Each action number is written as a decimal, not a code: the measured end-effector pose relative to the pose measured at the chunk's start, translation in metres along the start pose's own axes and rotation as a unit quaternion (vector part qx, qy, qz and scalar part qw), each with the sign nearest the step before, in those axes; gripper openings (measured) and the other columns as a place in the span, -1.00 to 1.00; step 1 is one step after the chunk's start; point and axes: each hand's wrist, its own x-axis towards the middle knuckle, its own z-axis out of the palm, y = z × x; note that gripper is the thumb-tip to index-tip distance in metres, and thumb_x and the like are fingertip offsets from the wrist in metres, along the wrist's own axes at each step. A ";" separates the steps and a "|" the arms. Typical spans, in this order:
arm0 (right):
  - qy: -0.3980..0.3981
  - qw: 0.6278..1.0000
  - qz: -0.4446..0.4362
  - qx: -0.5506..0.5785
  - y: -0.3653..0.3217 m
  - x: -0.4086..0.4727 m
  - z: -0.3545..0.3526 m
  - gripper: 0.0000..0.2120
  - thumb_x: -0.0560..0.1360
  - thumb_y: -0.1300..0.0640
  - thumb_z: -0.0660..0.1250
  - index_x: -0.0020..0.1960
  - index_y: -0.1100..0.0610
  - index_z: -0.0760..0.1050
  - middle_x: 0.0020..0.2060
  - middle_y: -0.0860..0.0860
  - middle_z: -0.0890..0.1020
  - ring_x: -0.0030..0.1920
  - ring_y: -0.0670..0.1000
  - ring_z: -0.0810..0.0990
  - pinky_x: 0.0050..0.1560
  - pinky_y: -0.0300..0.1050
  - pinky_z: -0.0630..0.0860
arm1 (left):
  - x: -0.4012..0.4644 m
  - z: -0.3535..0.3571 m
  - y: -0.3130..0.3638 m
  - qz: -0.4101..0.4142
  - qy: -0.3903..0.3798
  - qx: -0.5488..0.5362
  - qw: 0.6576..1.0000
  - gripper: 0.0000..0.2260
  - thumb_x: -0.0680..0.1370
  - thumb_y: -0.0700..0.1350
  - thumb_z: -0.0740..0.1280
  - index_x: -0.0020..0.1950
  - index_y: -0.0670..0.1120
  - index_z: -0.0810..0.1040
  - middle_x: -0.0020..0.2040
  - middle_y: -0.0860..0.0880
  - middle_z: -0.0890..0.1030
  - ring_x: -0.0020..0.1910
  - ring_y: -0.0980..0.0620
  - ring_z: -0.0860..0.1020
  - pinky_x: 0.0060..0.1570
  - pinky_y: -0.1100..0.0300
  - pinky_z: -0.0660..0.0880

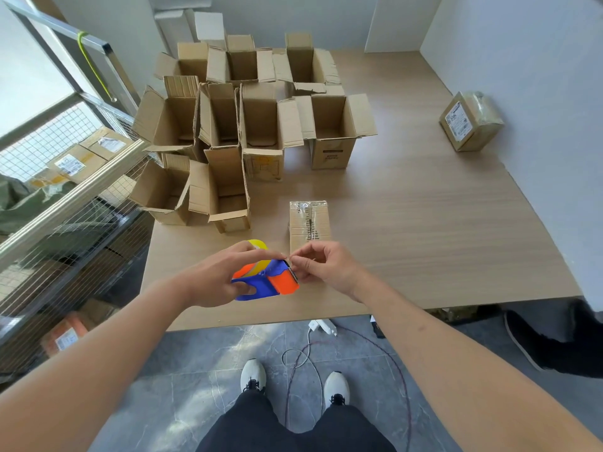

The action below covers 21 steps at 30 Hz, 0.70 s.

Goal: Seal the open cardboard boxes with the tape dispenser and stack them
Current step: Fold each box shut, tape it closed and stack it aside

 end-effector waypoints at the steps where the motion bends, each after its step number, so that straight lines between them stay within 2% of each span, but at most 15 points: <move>1: 0.005 1.000 -0.009 -0.012 0.001 0.000 0.001 -0.87 0.54 0.19 0.48 0.04 0.24 0.65 -0.20 0.11 0.72 -0.19 0.07 0.68 -0.01 0.05 0.68 | 0.000 0.000 0.002 0.000 -0.003 0.001 1.000 -0.23 0.54 -0.27 0.42 0.49 0.46 0.26 0.27 0.15 0.40 0.25 0.07 0.44 0.29 0.01 0.43; 3: 0.015 0.999 -0.018 -0.025 0.003 -0.001 0.002 -0.94 0.54 0.23 0.48 -0.02 0.22 0.66 -0.24 0.08 0.71 -0.23 0.03 0.68 -0.11 -0.07 0.67 | 0.000 0.000 0.005 0.000 -0.013 0.003 1.000 -0.24 0.56 -0.26 0.42 0.49 0.47 0.25 0.28 0.13 0.40 0.26 0.05 0.45 0.30 -0.02 0.43; 6: 0.033 0.998 -0.025 -0.051 0.005 -0.003 0.005 -0.94 0.58 0.25 0.43 -0.03 0.24 0.64 -0.30 0.06 0.69 -0.30 0.05 0.66 -0.23 -0.07 0.65 | 0.001 0.002 0.007 -0.002 -0.021 0.002 1.000 -0.25 0.56 -0.25 0.41 0.52 0.43 0.25 0.29 0.08 0.42 0.26 0.02 0.46 0.31 -0.07 0.43; 10: 0.050 0.997 -0.022 -0.047 0.007 -0.006 0.007 -0.89 0.63 0.23 0.36 0.14 0.19 0.61 -0.28 0.12 0.67 -0.30 0.14 0.64 -0.33 -0.10 0.62 | 0.004 0.006 0.010 -0.002 -0.029 0.000 1.000 -0.25 0.56 -0.23 0.42 0.53 0.44 0.24 0.26 0.08 0.42 0.23 0.02 0.46 0.30 -0.07 0.43; 14: 0.040 0.999 0.016 -0.002 0.007 -0.009 0.004 -0.72 0.72 0.13 0.18 0.14 0.32 0.57 -0.25 0.16 0.62 -0.28 0.15 0.61 -0.22 0.03 0.63 | 0.007 0.006 0.012 -0.003 -0.039 0.003 0.999 -0.22 0.56 -0.20 0.43 0.48 0.53 0.20 0.23 0.12 0.42 0.19 0.05 0.46 0.26 -0.04 0.45; 16: 0.031 0.999 0.029 0.028 0.007 -0.011 -0.001 -0.67 0.73 0.10 0.16 0.14 0.37 0.54 -0.23 0.15 0.62 -0.28 0.14 0.60 -0.18 0.04 0.63 | 0.008 0.005 0.011 -0.004 -0.041 0.000 0.999 -0.22 0.56 -0.20 0.43 0.49 0.52 0.21 0.24 0.13 0.42 0.20 0.06 0.46 0.26 -0.04 0.45; 19: 0.019 0.999 0.020 0.024 0.009 -0.013 -0.006 -0.75 0.66 0.16 0.30 0.14 0.37 0.53 -0.19 0.17 0.64 -0.24 0.14 0.60 -0.10 0.06 0.65 | 0.010 0.004 0.011 -0.010 -0.044 -0.005 0.999 -0.24 0.56 -0.20 0.43 0.50 0.50 0.22 0.24 0.15 0.42 0.19 0.08 0.46 0.26 -0.02 0.45; 21: 0.016 1.000 0.009 0.003 0.010 -0.013 -0.008 -0.83 0.60 0.21 0.41 0.12 0.29 0.56 -0.20 0.15 0.66 -0.22 0.12 0.62 -0.04 0.11 0.66 | 0.011 0.004 0.012 -0.012 -0.047 -0.007 0.999 -0.25 0.56 -0.20 0.43 0.50 0.48 0.23 0.22 0.14 0.42 0.19 0.07 0.46 0.26 -0.01 0.44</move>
